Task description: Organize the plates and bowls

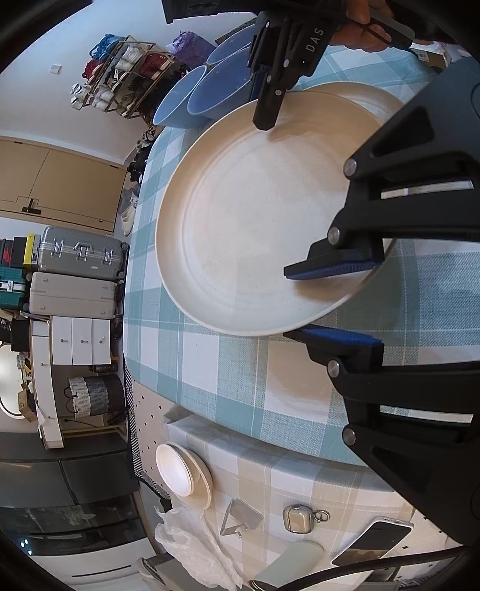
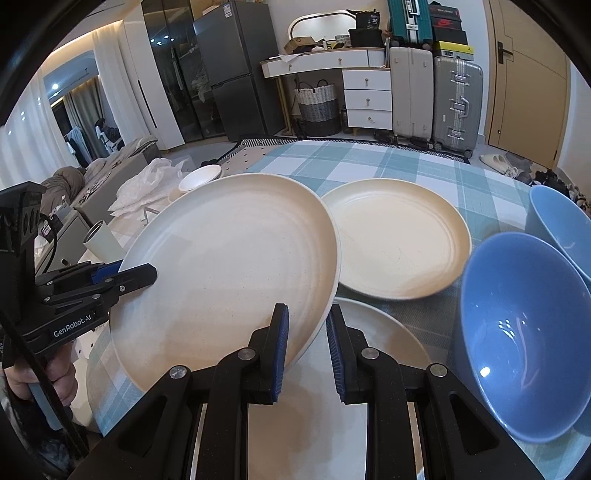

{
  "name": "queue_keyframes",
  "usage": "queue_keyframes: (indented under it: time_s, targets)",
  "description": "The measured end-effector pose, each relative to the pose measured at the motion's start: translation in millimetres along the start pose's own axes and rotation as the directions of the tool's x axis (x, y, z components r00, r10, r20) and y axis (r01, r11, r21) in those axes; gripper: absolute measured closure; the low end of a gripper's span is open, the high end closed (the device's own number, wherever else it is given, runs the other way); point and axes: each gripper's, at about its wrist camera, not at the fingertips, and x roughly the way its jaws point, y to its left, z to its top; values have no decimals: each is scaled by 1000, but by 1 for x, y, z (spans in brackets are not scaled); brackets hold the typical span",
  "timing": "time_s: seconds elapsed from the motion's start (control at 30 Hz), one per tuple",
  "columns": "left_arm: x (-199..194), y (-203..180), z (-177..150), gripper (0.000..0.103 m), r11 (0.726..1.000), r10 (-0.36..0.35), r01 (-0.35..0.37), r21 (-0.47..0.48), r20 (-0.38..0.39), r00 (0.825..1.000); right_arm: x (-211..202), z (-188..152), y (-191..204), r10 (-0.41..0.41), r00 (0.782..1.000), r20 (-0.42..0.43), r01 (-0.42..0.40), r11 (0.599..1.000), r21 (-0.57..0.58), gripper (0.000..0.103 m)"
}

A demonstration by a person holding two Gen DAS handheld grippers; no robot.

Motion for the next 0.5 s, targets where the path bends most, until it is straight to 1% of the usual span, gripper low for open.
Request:
queue_keyframes:
  time_s: [0.5]
  targets:
    - [-9, -40, -22, 82, 998, -25, 26, 60, -17, 1000, -35, -38, -13, -38, 999, 14, 37, 998, 59, 81]
